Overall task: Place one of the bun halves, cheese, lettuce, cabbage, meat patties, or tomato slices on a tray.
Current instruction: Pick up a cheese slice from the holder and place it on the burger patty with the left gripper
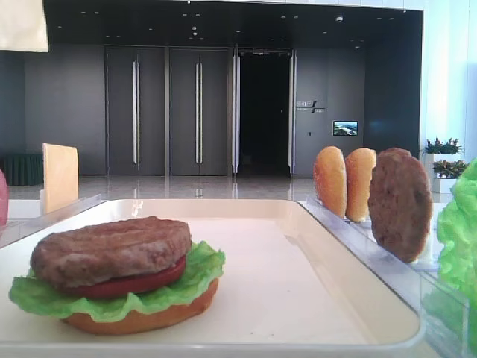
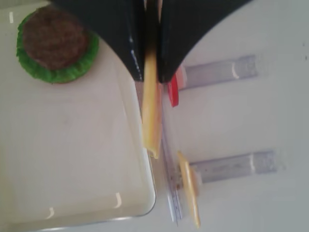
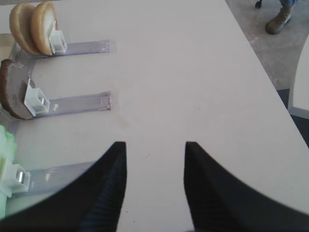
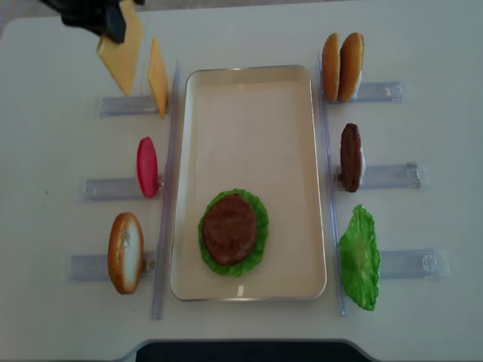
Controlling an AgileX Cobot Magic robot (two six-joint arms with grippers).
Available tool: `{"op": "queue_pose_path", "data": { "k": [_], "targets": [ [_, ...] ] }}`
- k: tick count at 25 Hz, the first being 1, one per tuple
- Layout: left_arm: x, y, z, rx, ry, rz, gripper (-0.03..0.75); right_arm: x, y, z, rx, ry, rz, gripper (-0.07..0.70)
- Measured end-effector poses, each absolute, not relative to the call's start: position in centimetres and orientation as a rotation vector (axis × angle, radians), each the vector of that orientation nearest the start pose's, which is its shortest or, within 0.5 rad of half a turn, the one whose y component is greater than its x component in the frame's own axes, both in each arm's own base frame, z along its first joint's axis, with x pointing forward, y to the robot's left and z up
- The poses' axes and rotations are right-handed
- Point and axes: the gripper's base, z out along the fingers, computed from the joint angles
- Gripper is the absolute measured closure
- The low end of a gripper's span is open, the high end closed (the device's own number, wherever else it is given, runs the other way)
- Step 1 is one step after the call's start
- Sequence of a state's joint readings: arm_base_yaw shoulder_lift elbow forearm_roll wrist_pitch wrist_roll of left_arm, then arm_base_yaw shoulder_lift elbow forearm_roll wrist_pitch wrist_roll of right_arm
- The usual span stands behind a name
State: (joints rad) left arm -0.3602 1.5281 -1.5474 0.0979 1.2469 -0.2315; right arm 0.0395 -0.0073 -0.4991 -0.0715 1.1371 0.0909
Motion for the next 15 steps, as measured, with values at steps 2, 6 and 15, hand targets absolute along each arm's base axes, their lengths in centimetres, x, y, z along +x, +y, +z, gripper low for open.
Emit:
{"op": "queue_pose_path", "data": {
  "k": [2,6,15],
  "targets": [
    [28.0,-9.7,36.8,0.188,2.717,-0.037,0.681,-0.9,-0.6,27.1,0.061,2.111,-0.01,0.326],
    [25.1,-8.7,35.3,0.177,2.771,-0.042,0.681,-0.9,-0.6,27.1,0.061,2.111,-0.009,0.326],
    [19.5,-7.3,32.3,0.108,2.83,-0.138,0.681,-0.9,-0.6,27.1,0.061,2.111,-0.009,0.326]
  ]
}}
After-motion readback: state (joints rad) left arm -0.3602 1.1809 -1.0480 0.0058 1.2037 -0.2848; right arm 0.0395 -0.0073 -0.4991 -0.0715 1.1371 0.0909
